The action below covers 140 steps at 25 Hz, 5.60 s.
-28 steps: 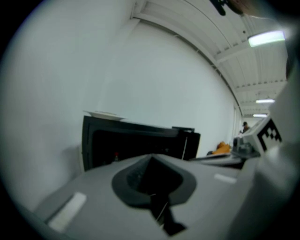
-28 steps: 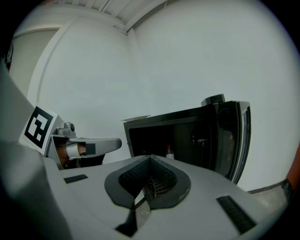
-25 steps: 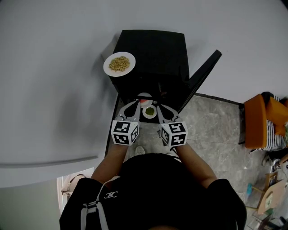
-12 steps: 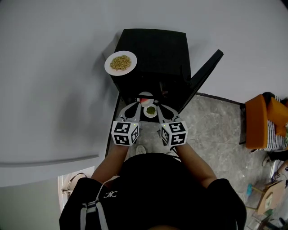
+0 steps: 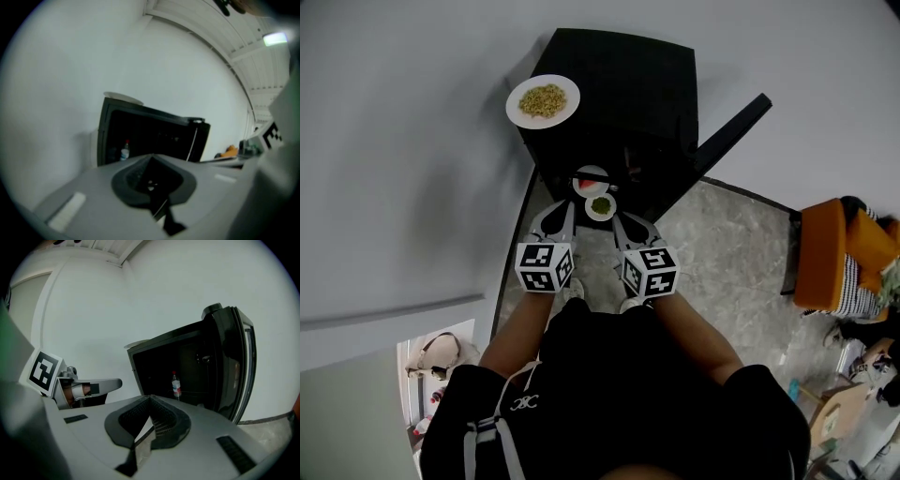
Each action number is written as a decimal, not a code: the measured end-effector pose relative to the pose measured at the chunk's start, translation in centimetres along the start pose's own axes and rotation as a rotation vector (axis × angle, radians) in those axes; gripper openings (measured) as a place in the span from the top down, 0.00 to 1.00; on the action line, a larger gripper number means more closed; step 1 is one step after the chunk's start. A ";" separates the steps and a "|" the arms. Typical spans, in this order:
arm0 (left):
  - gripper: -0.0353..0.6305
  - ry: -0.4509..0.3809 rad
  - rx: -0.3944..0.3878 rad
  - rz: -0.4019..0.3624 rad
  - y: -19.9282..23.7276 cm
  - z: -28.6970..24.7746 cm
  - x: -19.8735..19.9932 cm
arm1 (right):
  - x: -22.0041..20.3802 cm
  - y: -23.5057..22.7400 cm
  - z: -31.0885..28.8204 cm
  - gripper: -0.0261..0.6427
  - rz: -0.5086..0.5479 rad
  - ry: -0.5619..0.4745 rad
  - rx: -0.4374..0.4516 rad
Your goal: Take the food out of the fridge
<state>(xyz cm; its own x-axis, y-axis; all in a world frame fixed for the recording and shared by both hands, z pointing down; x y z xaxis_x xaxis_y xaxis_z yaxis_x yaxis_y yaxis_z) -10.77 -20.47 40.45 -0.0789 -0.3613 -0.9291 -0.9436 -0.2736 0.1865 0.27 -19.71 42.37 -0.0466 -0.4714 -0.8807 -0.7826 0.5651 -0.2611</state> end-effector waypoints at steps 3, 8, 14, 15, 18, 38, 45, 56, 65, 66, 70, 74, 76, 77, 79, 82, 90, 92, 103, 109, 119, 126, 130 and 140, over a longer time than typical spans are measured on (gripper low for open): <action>0.95 0.010 0.050 0.010 -0.8 0.4 -1.9 | -1.5 0.1 0.7 0.96 0.008 0.014 0.077; 0.95 0.033 0.172 0.090 -1.8 1.5 -5.8 | -4.6 -0.9 1.6 0.96 0.013 0.062 0.168; 0.95 0.042 0.225 0.132 -2.9 2.2 -8.9 | -7.4 -2.0 0.5 0.96 0.018 0.104 0.186; 0.95 0.039 0.228 0.135 -2.8 2.4 -9.0 | -7.8 -1.9 0.3 0.96 0.018 0.107 0.186; 0.95 0.032 0.220 0.116 -2.5 2.5 -9.4 | -8.8 -1.6 -0.7 0.96 0.017 0.102 0.174; 0.95 -0.151 0.136 0.002 10.5 -11.9 -31.7 | -29.4 -11.0 -22.5 0.96 -0.359 -0.178 0.144; 0.95 -0.154 0.197 0.019 12.6 -13.3 -37.0 | -32.9 -15.6 -27.7 0.96 -0.627 -0.240 0.141; 0.95 -0.138 0.192 -0.014 11.5 -13.0 -37.3 | -33.1 -18.7 -33.3 0.70 -1.055 -0.296 0.156; 0.95 -0.127 0.212 -0.027 11.8 -10.9 -37.9 | -32.6 -18.5 -35.6 0.76 -1.229 -0.342 0.189; 0.95 -0.127 0.216 -0.025 11.9 -10.7 -37.9 | -32.5 -18.5 -35.7 0.82 -1.241 -0.342 0.196; 0.95 -0.136 0.223 -0.031 12.2 -9.9 -37.9 | -32.1 -18.3 -36.0 0.90 -1.279 -0.350 0.232; 0.95 -0.139 0.212 -0.020 12.4 -9.3 -38.2 | -32.3 -18.0 -35.8 0.92 -1.270 -0.327 0.223; 0.95 -0.139 0.209 -0.013 12.5 -9.2 -38.3 | -32.7 -17.7 -35.5 0.93 -1.256 -0.313 0.229; 0.94 -0.140 0.210 -0.011 12.6 -9.1 -38.3 | -33.0 -17.4 -35.2 0.94 -1.234 -0.304 0.234; 0.94 -0.143 0.213 -0.008 12.7 -8.9 -38.2 | -33.7 -16.7 -34.5 0.94 -1.190 -0.285 0.248; 0.95 -0.150 0.219 -0.001 13.1 -8.6 -38.1 | -34.8 -15.5 -33.5 0.94 -1.179 -0.258 0.273; 0.94 -0.171 0.245 0.027 13.7 -8.0 -38.2 | -37.3 -13.1 -29.4 0.94 -1.237 -0.182 0.350; 0.94 -0.169 0.243 0.026 13.7 -8.1 -38.3 | -37.5 -12.5 -28.2 0.94 -1.236 -0.165 0.369; 0.94 -0.188 0.233 0.038 14.2 -8.7 -38.0 | -38.0 -11.6 -25.4 0.94 -1.220 -0.114 0.386; 0.95 -0.213 0.273 0.036 14.3 -8.1 -36.2 | -35.7 -10.8 -23.6 0.94 -1.236 -0.111 0.413; 0.94 -0.138 0.223 0.089 10.5 -2.9 -22.4 | -25.6 -6.4 -14.1 0.94 -1.271 -0.053 0.347; 0.94 -0.141 0.187 0.055 5.4 2.5 -8.1 | -13.9 -3.0 -4.6 0.94 -1.281 -0.037 0.341; 0.95 -0.133 0.180 0.047 2.6 5.9 -1.6 | -8.0 -1.0 1.1 0.94 -1.290 -0.052 0.361; 0.95 -0.132 0.179 0.027 -1.9 10.9 5.4 | 0.9 1.9 7.4 0.94 -1.243 -0.082 0.448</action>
<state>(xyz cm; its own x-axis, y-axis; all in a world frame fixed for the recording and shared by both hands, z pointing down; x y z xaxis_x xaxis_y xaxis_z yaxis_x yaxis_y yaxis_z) -12.92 -12.22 31.58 -0.1351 -0.2432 -0.9605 -0.9817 -0.0988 0.1631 3.28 -14.07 38.13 0.5978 -0.8013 0.0217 -0.0042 -0.0302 -0.9995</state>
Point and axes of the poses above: the fingertips, and each gripper's own axes: z backward along the fingers, y to its left, x out of its top, the point moved 1 cm from there along z, backward along the fingers, and after that the axes turned 2 degrees about y, right-handed, at the moved point
